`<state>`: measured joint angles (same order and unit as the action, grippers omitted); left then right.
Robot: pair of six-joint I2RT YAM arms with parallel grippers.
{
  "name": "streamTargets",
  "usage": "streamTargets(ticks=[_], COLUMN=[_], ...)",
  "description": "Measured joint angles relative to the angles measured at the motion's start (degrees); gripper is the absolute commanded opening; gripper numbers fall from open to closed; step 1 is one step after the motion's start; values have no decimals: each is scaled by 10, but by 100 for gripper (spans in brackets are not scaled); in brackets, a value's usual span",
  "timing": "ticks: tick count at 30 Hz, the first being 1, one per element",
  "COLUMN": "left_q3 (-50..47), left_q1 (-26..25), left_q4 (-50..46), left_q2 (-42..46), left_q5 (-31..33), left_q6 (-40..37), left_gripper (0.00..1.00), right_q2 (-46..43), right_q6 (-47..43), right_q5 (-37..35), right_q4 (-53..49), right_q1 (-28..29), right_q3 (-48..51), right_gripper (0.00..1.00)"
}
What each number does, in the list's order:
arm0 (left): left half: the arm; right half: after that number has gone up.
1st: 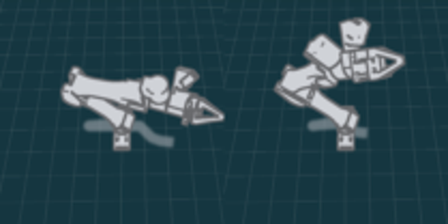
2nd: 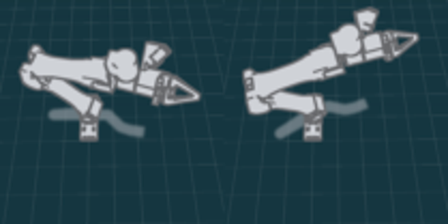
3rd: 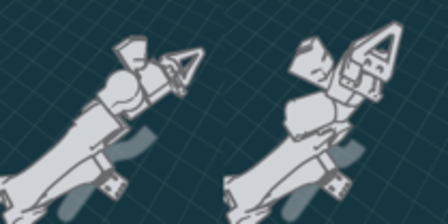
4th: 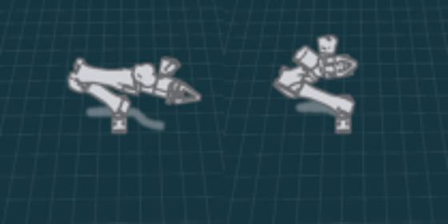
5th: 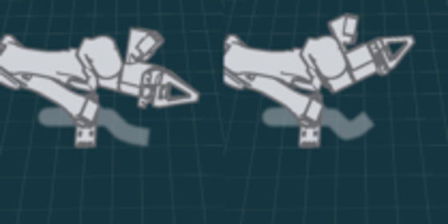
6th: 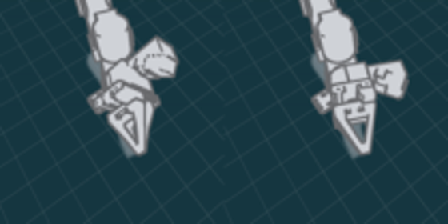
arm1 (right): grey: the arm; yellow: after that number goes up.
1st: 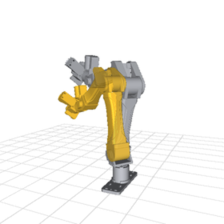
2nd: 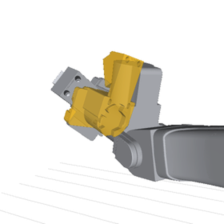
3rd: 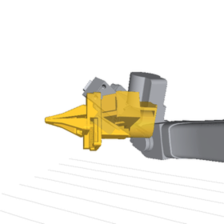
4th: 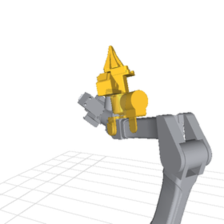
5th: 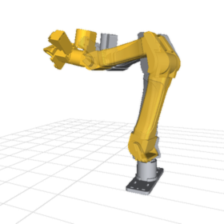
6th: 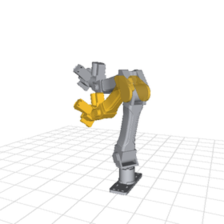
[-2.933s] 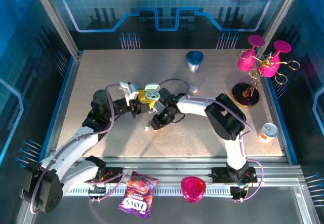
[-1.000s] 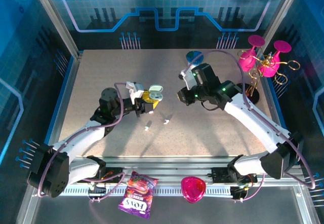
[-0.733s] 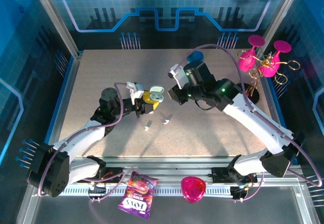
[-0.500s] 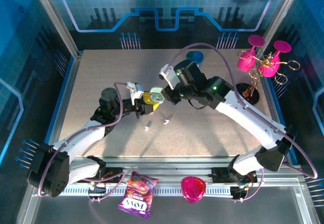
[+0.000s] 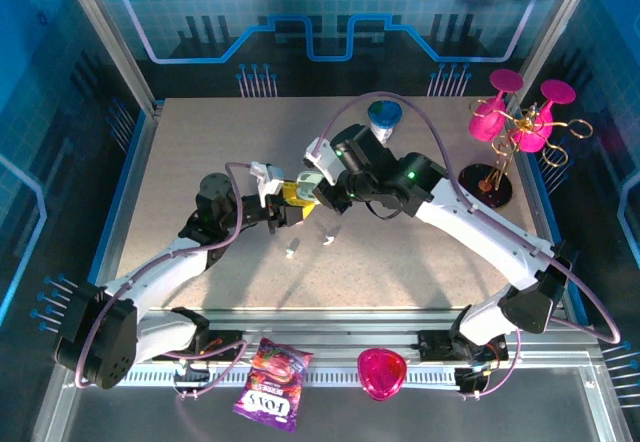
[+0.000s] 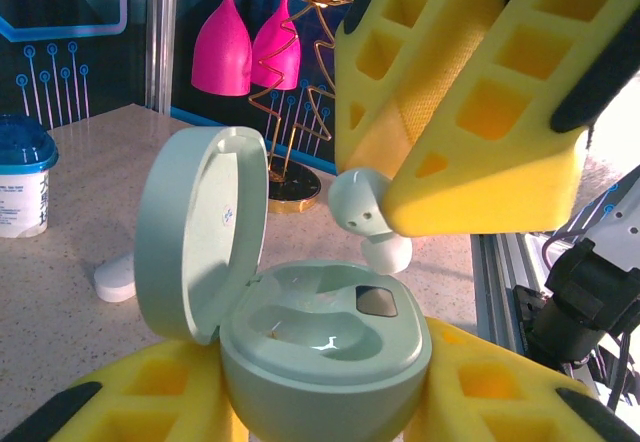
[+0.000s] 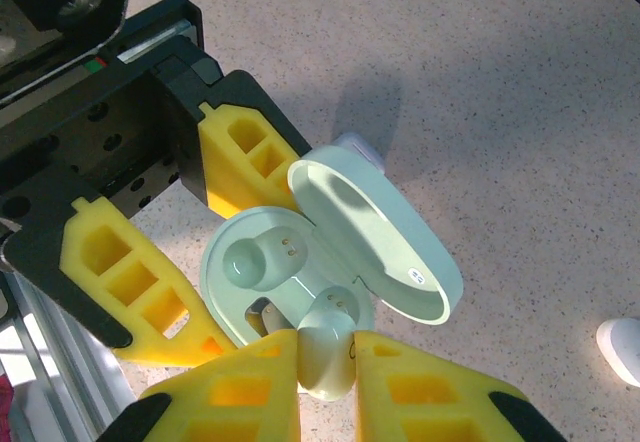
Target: Insert the wireless bluetooth earbuds into the charging case
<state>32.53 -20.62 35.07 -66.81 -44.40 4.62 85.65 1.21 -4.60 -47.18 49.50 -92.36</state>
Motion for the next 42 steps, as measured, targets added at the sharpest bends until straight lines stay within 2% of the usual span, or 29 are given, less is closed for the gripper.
streamTargets(ticks=[20,32,42], left_q3=[0,0,0], left_q1=[0,0,0], left_q4=[-1,-2,22], left_q2=[7,7,7], left_q5=[2,2,2], left_q6=[0,0,-1], left_gripper=[25,26,25], right_q2=[13,5,-78], right_q6=[-1,2,44], right_q5=[-14,4,77], right_q4=[0,7,67], right_q1=[0,-1,-40], right_q3=[4,11,70], right_gripper=[18,34,50])
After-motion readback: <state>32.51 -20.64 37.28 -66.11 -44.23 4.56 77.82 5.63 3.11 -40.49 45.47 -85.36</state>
